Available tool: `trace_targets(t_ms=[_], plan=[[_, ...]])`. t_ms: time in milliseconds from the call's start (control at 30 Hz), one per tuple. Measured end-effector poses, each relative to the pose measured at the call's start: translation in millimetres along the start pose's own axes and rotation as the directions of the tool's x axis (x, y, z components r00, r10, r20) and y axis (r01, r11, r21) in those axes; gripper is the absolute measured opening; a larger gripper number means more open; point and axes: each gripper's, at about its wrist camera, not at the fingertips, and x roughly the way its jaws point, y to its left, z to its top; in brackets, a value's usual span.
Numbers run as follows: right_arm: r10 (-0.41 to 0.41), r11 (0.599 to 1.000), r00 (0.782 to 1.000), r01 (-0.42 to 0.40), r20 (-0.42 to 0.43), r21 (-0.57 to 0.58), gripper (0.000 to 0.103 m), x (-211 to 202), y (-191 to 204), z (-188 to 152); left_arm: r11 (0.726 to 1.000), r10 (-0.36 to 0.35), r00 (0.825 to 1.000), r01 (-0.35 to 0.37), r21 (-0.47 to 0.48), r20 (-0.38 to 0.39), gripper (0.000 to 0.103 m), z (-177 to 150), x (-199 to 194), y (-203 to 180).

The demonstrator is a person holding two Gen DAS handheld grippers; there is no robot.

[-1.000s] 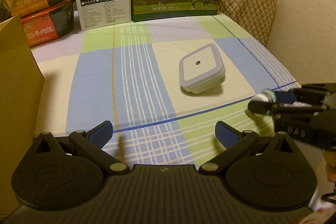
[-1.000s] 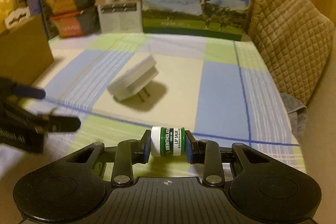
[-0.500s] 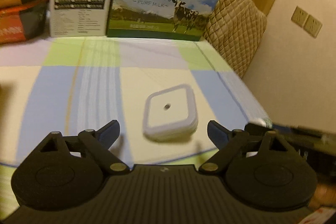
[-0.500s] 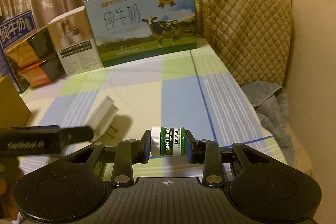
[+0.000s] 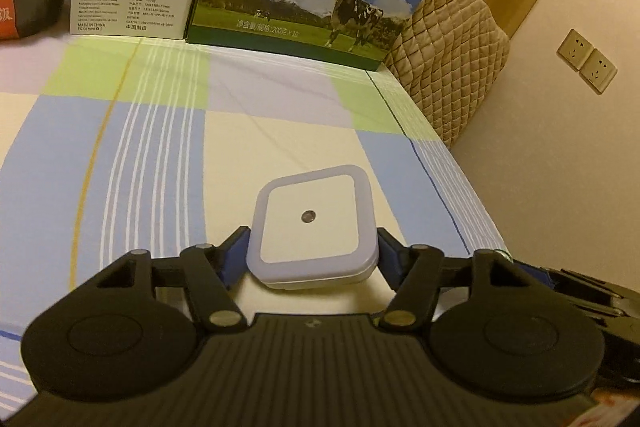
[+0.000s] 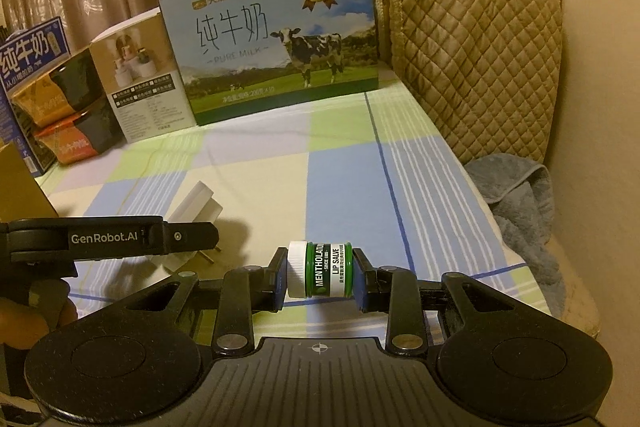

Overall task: Organize rigid objects
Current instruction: 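Grasp the white square night-light with the left tool while the right tool holds the lip balm, then carry the night-light and lip balm tin over to the cardboard box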

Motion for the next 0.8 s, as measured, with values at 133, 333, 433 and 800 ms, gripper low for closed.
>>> trace_targets(t_ms=[133,333,433,800], plan=[[0.002,1.000,1.000,-0.002,0.000,-0.002,0.029,-2,0,1,0.998,0.047,0.999,-0.046,0.034,-0.012,0.061,-7,-12,-6],[0.011,1.000,1.000,-0.011,0.006,-0.013,0.029,-16,8,-2,0.990,0.122,0.992,-0.120,0.068,-0.017,0.061,-33,-53,-14],[0.024,1.000,1.000,-0.024,0.003,-0.009,0.029,-32,15,-10,0.987,0.141,0.990,-0.140,0.082,-0.010,0.061,-45,-80,-21],[0.052,0.999,0.999,-0.052,0.009,0.008,0.029,-116,51,-61,0.971,0.191,0.981,-0.192,0.143,0.022,0.061,-82,-180,-56]])
